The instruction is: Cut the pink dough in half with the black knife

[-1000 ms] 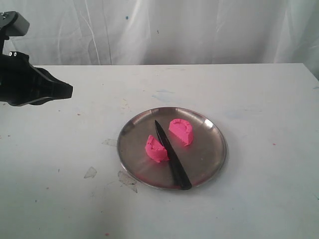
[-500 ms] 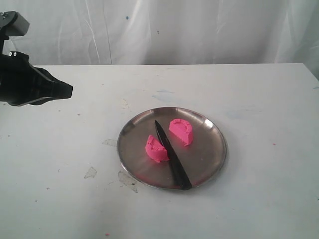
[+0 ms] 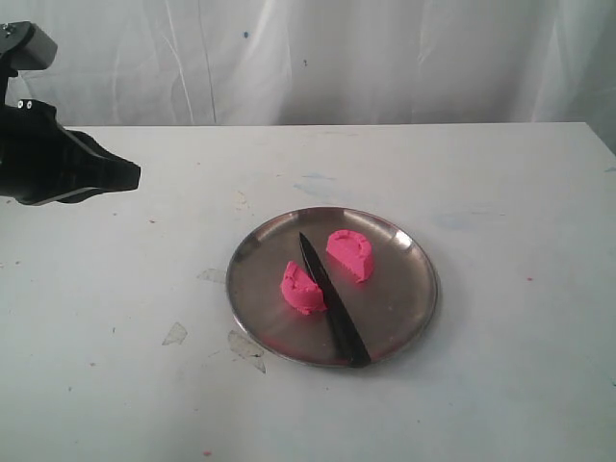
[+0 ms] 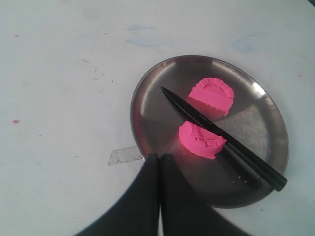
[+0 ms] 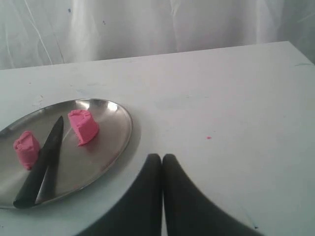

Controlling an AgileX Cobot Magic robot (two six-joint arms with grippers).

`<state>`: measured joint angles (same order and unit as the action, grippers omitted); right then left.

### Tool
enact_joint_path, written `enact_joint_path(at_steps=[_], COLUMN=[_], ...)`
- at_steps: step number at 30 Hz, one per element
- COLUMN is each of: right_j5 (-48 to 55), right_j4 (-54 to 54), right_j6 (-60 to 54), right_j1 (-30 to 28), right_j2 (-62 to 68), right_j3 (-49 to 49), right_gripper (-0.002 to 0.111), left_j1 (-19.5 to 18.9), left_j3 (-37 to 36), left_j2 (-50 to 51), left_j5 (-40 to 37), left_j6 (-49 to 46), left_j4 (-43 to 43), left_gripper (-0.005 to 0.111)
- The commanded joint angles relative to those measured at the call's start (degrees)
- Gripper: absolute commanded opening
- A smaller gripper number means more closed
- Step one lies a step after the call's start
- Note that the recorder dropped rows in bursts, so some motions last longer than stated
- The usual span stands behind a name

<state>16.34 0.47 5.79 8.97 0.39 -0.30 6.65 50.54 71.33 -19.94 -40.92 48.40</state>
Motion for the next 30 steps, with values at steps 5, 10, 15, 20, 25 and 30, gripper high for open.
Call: enact_joint_path(at_steps=[5,10,15,20,25,30], right_j5=[0.1,0.1,0.1,0.1,0.1,0.1], right_j4=[0.0,0.0,-0.1,-0.1,-0.1,-0.1], right_j6=[-0.5,-0.5,-0.5,0.4,0.4,0.4], right_j1=[-0.5,-0.5,-0.5,-0.5,-0.5,-0.5], right_j2=[-0.4,-0.4,-0.4,-0.4,-0.4,-0.4], right_j3=[0.3,0.3,0.3,0.3,0.3,0.3], right_gripper=[0.0,0.0,0.0,0.0,0.0,0.0], left_j1=[-0.2,-0.2,0.8,2.7,3.1,3.1], left_j3=[-0.3,-1.4,-3.4,-8.7,-17.0,-29.0], left_j2=[-0.7,-5.1,-13.0,-24.0,-35.0,-44.2], left_j5=[-0.6,0.4,4.2,15.7,25.0,29.9], left_j6=[0.0,0.0,0.1,13.1,39.3,47.2], left_j4=[0.9,0.3,0.3,-3.6,-38.1,-46.1], left_gripper=[0.0,0.0,0.0,0.0,0.0,0.0])
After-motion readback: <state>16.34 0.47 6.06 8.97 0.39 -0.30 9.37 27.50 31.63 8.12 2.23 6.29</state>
